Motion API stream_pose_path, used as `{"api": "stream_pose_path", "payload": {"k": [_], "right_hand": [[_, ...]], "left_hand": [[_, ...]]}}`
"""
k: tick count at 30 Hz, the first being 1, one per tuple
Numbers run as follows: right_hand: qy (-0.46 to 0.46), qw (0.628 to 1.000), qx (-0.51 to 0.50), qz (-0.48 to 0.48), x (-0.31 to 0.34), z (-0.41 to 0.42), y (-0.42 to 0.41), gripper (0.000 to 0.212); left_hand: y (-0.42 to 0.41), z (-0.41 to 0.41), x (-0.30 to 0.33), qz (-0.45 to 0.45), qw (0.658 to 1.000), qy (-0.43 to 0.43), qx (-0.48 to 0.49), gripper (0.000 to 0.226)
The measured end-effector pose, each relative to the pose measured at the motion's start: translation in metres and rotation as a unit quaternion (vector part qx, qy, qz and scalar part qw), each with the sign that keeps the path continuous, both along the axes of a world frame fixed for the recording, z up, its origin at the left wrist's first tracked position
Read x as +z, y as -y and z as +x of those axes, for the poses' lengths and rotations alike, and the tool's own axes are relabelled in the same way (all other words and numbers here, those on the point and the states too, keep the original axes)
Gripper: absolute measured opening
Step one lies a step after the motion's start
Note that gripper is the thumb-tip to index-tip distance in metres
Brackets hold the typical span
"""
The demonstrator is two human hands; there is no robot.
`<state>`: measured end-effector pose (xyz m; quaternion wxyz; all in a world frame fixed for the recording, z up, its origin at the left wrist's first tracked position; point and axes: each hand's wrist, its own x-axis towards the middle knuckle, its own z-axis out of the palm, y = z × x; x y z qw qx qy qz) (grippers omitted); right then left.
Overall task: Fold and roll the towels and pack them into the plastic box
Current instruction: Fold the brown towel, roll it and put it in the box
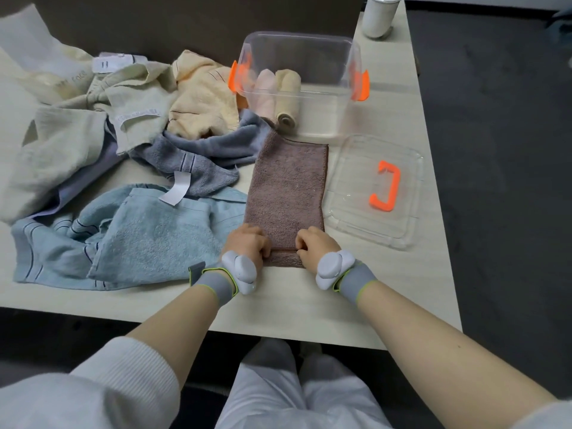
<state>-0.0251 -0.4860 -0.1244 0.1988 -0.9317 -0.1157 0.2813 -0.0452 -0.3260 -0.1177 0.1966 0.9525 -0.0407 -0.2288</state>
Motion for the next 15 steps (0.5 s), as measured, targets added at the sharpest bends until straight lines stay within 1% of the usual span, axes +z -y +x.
{"api": "stream_pose_path", "payload": {"k": [1, 3, 6, 8, 10, 11, 14, 15], "right_hand": [[-0.001, 1.000, 0.005, -0.003, -0.0009, 0.0006, -0.0003, 0.018], [0.006, 1.000, 0.017, -0.014, -0.0013, 0.0005, -0.0008, 0.025], [0.042, 0.998, 0.044, -0.035, 0.0013, -0.0039, 0.0001, 0.023], [0.065, 0.993, 0.084, -0.061, 0.0020, -0.0067, 0.0013, 0.029], [0.082, 0.985, 0.124, -0.092, 0.0013, -0.0076, 0.0014, 0.031], [0.091, 0.982, 0.134, -0.100, 0.0007, -0.0074, 0.0006, 0.030], [0.105, 0.981, 0.129, -0.099, -0.0009, -0.0037, -0.0036, 0.028], [0.104, 0.982, 0.122, -0.099, -0.0023, -0.0013, -0.0045, 0.029]], "left_hand": [[-0.0018, 0.0022, 0.0004, 0.018, 0.999, -0.021, -0.029, 0.055], [-0.0027, 0.0035, 0.0020, 0.065, 0.995, -0.046, -0.059, 0.043], [-0.0023, 0.0003, 0.0021, 0.088, 0.992, -0.046, -0.082, 0.044], [-0.0023, 0.0015, 0.0018, 0.102, 0.989, -0.037, -0.097, 0.033], [-0.0022, 0.0061, -0.0005, 0.104, 0.989, -0.029, -0.102, 0.031], [-0.0024, 0.0077, -0.0020, 0.101, 0.989, -0.027, -0.100, 0.032], [-0.0039, 0.0081, 0.0009, 0.072, 0.994, 0.004, -0.085, 0.055], [-0.0052, 0.0083, 0.0007, 0.064, 0.995, 0.018, -0.076, 0.059]]}}
